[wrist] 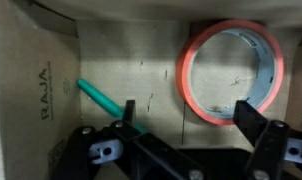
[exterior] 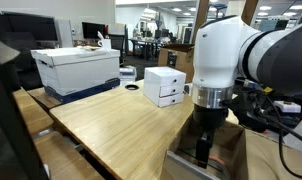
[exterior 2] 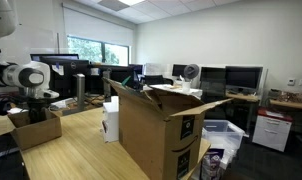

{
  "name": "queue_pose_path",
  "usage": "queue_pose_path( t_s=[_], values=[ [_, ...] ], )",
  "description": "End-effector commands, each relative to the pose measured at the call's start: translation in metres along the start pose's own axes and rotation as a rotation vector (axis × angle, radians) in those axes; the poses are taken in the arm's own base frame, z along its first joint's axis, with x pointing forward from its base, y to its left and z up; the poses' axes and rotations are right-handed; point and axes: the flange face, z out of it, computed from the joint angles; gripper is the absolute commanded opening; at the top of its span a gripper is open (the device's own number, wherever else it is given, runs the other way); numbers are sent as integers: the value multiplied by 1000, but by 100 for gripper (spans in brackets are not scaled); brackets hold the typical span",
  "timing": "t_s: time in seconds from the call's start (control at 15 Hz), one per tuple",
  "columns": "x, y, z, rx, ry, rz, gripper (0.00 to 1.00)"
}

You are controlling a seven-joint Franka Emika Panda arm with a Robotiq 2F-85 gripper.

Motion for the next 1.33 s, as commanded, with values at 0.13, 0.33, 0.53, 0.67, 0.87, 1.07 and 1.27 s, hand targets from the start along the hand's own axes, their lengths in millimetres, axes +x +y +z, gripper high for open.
queue_pose_path(
  t_s=[0.13,0.33,0.53,0.67,0.87,1.07,1.27],
  values=[
    [-4,2,-2,6,-2,15,100],
    [-3,4,-2,4,0,18,100],
    [-1,9,-2,-5,4,30,100],
    [2,15,-2,-6,6,45,100],
    [7,25,-5,-8,12,69,100],
    [12,34,-6,-6,15,93,100],
    [9,29,-7,-4,18,82,100]
  ],
)
